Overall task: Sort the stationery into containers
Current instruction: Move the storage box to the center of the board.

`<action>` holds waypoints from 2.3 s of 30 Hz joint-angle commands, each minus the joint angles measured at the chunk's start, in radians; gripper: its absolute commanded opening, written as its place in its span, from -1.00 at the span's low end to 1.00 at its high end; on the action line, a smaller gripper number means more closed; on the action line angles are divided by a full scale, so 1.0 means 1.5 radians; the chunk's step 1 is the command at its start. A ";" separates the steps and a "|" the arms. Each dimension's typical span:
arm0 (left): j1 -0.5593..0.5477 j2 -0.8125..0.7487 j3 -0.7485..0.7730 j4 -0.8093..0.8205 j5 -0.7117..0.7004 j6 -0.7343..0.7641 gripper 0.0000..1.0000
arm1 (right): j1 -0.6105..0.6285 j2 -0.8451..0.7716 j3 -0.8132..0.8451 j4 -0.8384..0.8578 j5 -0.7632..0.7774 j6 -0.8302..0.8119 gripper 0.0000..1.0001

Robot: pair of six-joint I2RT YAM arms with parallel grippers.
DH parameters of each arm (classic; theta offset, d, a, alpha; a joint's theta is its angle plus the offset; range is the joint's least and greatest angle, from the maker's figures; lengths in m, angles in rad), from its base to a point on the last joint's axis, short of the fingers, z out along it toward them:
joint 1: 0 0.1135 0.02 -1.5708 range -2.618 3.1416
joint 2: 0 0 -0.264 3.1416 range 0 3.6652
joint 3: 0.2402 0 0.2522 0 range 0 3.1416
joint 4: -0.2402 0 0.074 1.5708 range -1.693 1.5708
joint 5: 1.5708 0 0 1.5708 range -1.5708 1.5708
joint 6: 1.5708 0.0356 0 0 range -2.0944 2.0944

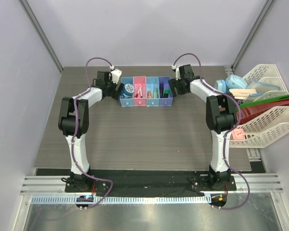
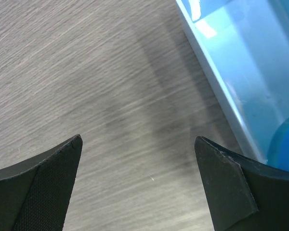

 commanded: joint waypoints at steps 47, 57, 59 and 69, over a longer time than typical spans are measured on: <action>-0.202 -0.122 -0.150 -0.202 0.009 0.031 0.95 | 0.150 -0.223 -0.286 0.069 -0.025 -0.033 0.71; -0.140 -0.109 -0.109 -0.189 0.014 -0.023 0.97 | 0.141 -0.241 -0.241 0.059 0.016 -0.062 0.76; -0.135 -0.104 -0.105 -0.192 0.012 -0.019 0.98 | 0.138 -0.244 -0.223 0.048 0.016 -0.064 0.77; -0.118 -0.094 -0.104 -0.186 -0.020 -0.020 0.99 | 0.139 -0.285 -0.119 -0.017 -0.085 -0.071 0.79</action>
